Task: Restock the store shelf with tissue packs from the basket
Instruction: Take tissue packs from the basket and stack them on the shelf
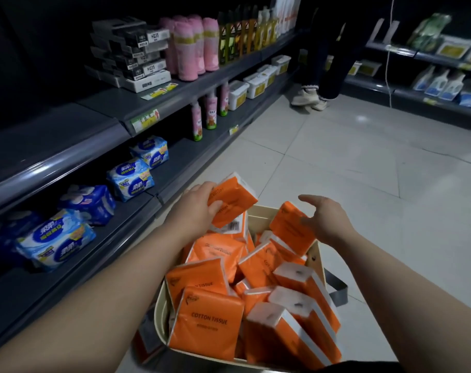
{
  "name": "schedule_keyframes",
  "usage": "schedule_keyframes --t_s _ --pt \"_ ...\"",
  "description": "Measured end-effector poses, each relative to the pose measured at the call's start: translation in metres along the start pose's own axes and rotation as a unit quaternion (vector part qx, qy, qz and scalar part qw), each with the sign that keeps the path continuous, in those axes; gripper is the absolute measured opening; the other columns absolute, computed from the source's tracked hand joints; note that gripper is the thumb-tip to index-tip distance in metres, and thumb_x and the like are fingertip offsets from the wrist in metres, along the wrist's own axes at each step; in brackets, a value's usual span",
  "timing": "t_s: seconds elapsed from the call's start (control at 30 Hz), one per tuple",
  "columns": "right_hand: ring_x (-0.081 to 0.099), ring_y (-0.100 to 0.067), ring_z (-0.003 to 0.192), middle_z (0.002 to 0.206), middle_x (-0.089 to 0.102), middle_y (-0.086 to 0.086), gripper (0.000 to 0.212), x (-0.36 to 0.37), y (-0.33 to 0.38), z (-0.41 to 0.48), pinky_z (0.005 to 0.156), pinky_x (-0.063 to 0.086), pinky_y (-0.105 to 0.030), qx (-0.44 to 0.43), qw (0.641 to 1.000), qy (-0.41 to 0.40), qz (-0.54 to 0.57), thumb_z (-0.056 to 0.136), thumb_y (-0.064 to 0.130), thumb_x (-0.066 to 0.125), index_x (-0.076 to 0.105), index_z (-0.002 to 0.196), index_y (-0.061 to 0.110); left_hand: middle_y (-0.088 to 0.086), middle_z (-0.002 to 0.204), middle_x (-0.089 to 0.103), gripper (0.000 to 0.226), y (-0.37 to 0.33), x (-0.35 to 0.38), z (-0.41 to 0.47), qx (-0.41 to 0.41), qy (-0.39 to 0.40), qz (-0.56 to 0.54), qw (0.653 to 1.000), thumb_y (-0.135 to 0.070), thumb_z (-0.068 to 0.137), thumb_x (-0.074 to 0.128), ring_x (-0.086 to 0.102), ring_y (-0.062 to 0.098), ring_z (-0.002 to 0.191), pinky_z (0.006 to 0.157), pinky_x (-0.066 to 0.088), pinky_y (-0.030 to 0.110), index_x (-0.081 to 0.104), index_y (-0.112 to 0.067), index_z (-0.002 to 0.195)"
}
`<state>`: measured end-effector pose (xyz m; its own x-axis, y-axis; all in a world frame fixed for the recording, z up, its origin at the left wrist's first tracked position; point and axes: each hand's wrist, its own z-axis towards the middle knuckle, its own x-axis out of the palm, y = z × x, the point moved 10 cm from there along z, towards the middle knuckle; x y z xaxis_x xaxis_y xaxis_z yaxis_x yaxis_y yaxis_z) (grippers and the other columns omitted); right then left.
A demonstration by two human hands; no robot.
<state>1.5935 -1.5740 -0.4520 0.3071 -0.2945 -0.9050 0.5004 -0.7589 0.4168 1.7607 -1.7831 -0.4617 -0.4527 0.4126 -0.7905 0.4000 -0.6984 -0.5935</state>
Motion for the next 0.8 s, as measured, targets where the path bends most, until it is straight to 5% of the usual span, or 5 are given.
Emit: schedule_keyframes --t_s 0.27,0.5,0.8 --pt "0.046 -0.026 0.128 0.143 0.046 -0.006 0.064 0.033 -0.040 0.019 0.100 0.041 -0.036 0.044 0.998 0.040 -0.017 0.084 0.017 0.063 0.038 0.143 0.018 0.002 0.114 0.059 0.031 -0.005 0.008 -0.003 -0.005 -0.020 -0.015 1.000 -0.032 0.094 0.053 0.057 0.020 0.103 0.084 0.045 0.032 0.053 -0.020 0.123" --pt "0.059 -0.029 0.100 0.108 0.062 -0.010 0.031 0.050 -0.038 0.030 0.082 0.051 -0.038 0.022 0.996 0.039 -0.082 0.083 0.013 0.053 0.056 0.114 0.014 0.001 0.116 0.058 0.034 -0.004 0.008 -0.003 -0.024 -0.021 -0.021 0.999 -0.036 0.095 0.050 0.057 0.018 0.102 0.081 0.046 0.032 0.051 -0.021 0.125" --pt "0.057 -0.027 0.090 0.100 0.059 -0.007 0.028 0.013 0.029 0.019 0.075 0.051 -0.039 -0.064 0.996 -0.039 -0.050 0.078 0.012 0.057 0.059 0.105 0.015 0.001 0.110 0.060 0.031 0.006 -0.051 -0.020 -0.050 -0.053 -0.014 0.997 -0.035 0.095 0.052 0.058 0.018 0.097 0.082 0.048 0.036 0.053 -0.021 0.122"
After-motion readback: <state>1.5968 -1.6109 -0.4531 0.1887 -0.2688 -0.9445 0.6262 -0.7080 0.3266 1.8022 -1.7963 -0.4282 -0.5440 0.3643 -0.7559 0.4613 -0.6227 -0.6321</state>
